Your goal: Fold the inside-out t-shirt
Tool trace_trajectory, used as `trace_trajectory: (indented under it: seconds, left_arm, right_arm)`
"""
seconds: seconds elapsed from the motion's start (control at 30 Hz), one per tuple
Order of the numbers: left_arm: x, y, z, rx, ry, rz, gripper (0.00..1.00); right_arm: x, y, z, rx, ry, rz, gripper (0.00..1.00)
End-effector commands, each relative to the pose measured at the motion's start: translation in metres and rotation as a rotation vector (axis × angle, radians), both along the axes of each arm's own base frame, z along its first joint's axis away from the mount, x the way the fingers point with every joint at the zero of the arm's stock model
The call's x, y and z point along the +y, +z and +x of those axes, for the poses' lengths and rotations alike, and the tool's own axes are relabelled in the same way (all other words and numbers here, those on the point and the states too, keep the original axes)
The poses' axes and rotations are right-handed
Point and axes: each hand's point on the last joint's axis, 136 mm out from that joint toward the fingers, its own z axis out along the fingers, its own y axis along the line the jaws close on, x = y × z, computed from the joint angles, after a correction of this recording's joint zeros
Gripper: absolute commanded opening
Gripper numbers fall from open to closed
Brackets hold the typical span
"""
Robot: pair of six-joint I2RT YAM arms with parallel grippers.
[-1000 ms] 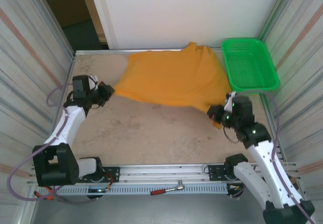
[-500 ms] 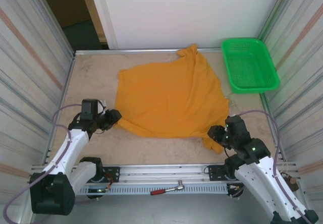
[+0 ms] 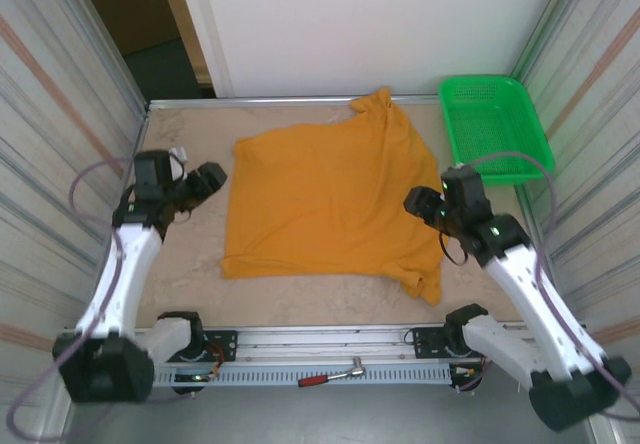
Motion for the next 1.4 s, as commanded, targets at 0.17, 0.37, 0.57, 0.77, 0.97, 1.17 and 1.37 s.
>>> trace_trajectory:
  seconds: [0.17, 0.37, 0.57, 0.77, 0.97, 1.17, 1.37]
  left_arm:
    - [0.012, -0.051, 0.134, 0.073, -0.042, 0.108, 0.68]
    - [0.002, -0.097, 0.186, 0.166, -0.103, 0.112, 0.68]
    - [-0.004, -0.131, 0.201, 0.203, -0.121, 0.103, 0.69]
    - [-0.015, -0.150, 0.209, 0.221, -0.134, 0.101, 0.69]
    - [-0.023, -0.164, 0.231, 0.216, -0.135, 0.081, 0.47]
    - [-0.007, -0.135, 0.281, 0.117, -0.084, 0.060, 0.00]
    - [0.040, -0.097, 0.319, 0.034, 0.032, 0.062, 0.00]
  right_arm:
    - [-0.001, -0.079, 0.054, 0.141, 0.006, 0.068, 0.63]
    - [-0.004, -0.113, 0.049, 0.215, -0.017, 0.104, 0.63]
    - [-0.003, -0.118, 0.043, 0.229, -0.017, 0.105, 0.63]
    - [-0.005, -0.124, 0.033, 0.244, -0.020, 0.107, 0.64]
    - [-0.003, -0.126, 0.026, 0.247, -0.015, 0.133, 0.64]
    - [0.020, -0.129, 0.018, 0.251, 0.091, 0.175, 0.64]
    - [0.054, -0.132, 0.011, 0.273, 0.240, 0.162, 0.64]
